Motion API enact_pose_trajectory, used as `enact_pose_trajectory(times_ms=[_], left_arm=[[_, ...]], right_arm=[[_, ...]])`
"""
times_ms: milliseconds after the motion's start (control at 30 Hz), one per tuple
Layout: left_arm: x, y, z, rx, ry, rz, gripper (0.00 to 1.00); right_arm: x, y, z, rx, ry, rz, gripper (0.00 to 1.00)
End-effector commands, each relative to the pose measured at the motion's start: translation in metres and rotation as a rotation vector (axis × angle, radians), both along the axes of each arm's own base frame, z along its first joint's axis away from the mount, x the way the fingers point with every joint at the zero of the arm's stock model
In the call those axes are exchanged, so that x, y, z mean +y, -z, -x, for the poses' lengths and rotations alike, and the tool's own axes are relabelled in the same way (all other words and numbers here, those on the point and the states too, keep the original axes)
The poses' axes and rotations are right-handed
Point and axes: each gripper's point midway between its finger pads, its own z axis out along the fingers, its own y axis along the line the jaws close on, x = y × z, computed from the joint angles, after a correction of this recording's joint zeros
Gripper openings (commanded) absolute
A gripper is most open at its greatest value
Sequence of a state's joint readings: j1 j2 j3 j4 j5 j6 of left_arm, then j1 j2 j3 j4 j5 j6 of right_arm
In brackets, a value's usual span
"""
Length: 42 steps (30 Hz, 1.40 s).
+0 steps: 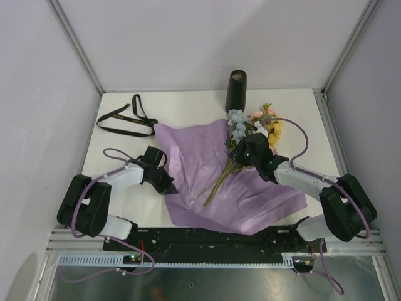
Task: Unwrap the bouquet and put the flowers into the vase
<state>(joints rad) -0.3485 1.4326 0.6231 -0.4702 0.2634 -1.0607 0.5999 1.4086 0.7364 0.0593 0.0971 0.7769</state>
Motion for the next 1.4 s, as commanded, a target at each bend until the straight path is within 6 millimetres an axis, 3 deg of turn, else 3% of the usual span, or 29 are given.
enact_pose_trajectory(times_ms=[0, 167, 267, 400, 533, 633, 733, 867, 1367], left_arm=[[0.03, 0.01, 0.005, -0.059, -0.005, -0.149, 0.0], [0.052, -0.03, -0.01, -0.21, -0.098, -0.23, 0.0], [0.067, -0.073, -0.028, -0.386, -0.173, -0.269, 0.02], [0.082, -0.144, -0.05, -0.648, -0.18, -0.313, 0.14], [0.086, -0.213, -0.058, -0.873, -0.005, -0.381, 0.59], [0.077, -0.243, -0.054, -0.989, 0.169, -0.39, 0.85], [0.063, -0.248, -0.045, -1.05, 0.348, -0.363, 0.98], [0.054, -0.235, -0.037, -1.073, 0.446, -0.338, 0.99], [0.076, -0.234, -0.032, -1.12, 0.392, -0.441, 1.0]], right_arm=[[0.005, -0.027, -0.024, -0.076, 0.032, -0.051, 0.29], [-0.004, -0.026, -0.031, -0.085, 0.078, -0.029, 0.29], [-0.009, -0.024, -0.038, -0.085, 0.11, -0.018, 0.3], [-0.01, -0.02, -0.046, -0.069, 0.14, -0.017, 0.32], [-0.011, -0.015, -0.05, -0.055, 0.162, -0.02, 0.34], [-0.011, -0.011, -0.048, -0.039, 0.172, -0.012, 0.35], [-0.013, -0.006, -0.048, -0.015, 0.202, -0.017, 0.35], [-0.013, 0.002, -0.05, 0.003, 0.217, -0.015, 0.35], [-0.018, 0.024, -0.076, 0.036, 0.284, 0.005, 0.34]])
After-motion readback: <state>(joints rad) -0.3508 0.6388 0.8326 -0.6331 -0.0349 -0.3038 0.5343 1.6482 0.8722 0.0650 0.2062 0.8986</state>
